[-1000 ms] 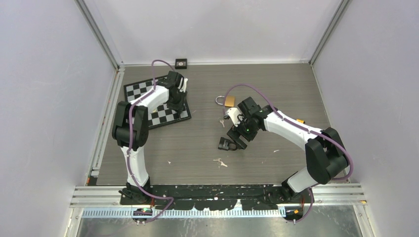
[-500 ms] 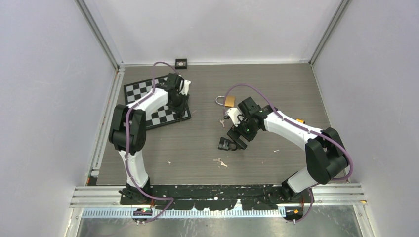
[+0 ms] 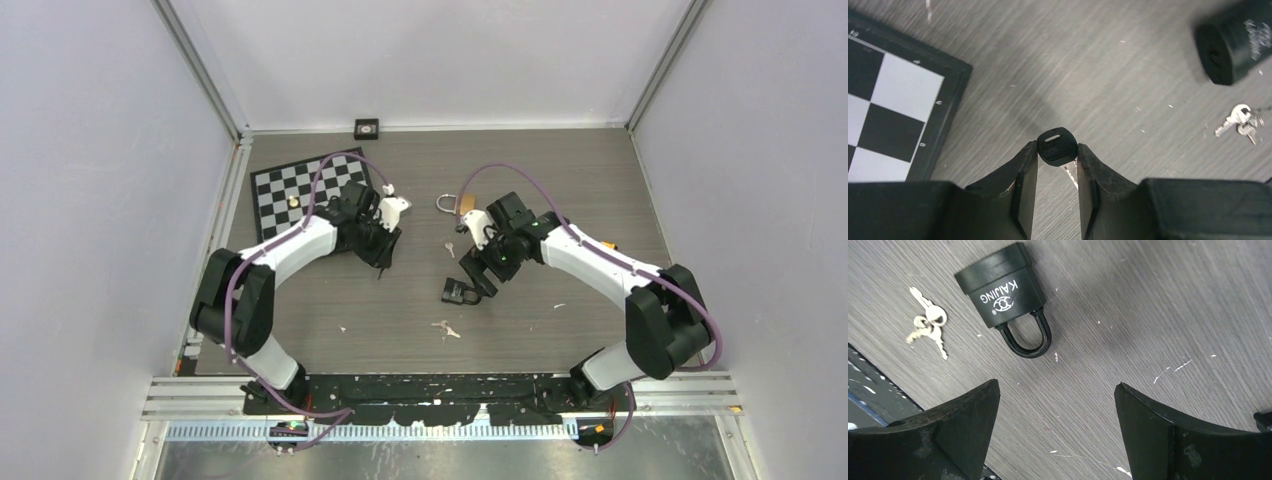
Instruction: Unlock with the key
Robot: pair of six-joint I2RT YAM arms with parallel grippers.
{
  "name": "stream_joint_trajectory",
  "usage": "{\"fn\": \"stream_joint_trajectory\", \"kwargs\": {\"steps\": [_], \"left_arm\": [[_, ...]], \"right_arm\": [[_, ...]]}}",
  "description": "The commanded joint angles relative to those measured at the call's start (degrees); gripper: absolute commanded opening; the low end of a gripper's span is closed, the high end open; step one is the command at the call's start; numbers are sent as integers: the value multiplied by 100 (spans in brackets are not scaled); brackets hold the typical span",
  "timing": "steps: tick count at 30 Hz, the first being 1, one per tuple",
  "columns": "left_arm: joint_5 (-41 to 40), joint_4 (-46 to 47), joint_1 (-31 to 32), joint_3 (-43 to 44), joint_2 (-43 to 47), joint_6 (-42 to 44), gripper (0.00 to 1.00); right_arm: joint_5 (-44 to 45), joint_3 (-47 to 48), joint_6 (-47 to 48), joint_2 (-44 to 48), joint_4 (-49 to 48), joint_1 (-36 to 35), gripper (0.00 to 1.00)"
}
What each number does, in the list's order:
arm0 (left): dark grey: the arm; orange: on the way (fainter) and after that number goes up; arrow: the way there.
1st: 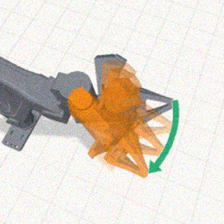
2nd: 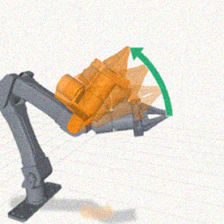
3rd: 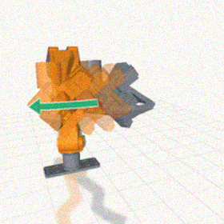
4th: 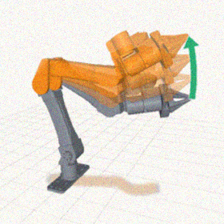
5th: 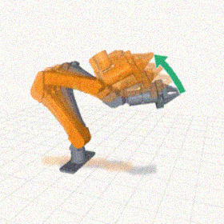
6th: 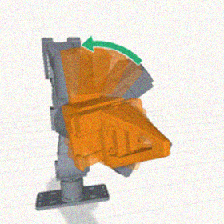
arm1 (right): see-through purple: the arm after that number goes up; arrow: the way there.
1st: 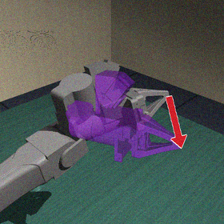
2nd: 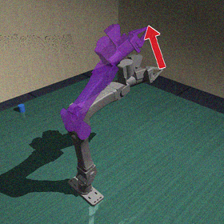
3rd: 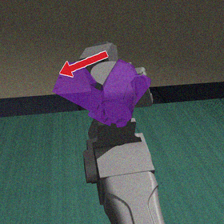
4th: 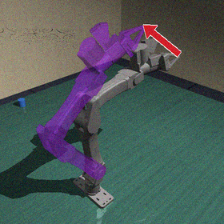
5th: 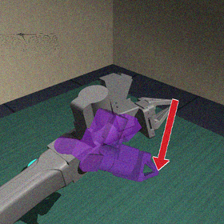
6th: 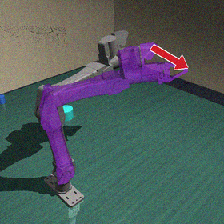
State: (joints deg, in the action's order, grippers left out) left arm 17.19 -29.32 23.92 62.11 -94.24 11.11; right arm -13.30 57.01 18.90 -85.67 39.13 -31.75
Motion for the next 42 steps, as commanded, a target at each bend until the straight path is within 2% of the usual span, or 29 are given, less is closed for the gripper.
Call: {"fn": "stream_joint_trajectory", "kwargs": {"steps": [1,6,13,22,29,42], "left_arm": [[684,1044,50,-431,684,404,26],[1246,1834,122,-938,1179,689,25],[2017,2981,295,-1467,1462,940,20],[1879,3914,804,-1858,1653,1276,17],[1388,4066,1157,-1971,1606,1568,17],[987,4066,1312,-1974,1574,1776,17]], "right_arm": [[-612,196,-626,571,-534,299,89],[-1150,278,-1189,734,-975,649,89],[-2518,980,-2293,-14,-1556,714,83],[-3316,1183,-3737,-1030,-2645,682,73],[-3469,1303,-3938,-1382,-2742,530,66],[-3533,1306,-3810,-1699,-2604,315,51]]}}
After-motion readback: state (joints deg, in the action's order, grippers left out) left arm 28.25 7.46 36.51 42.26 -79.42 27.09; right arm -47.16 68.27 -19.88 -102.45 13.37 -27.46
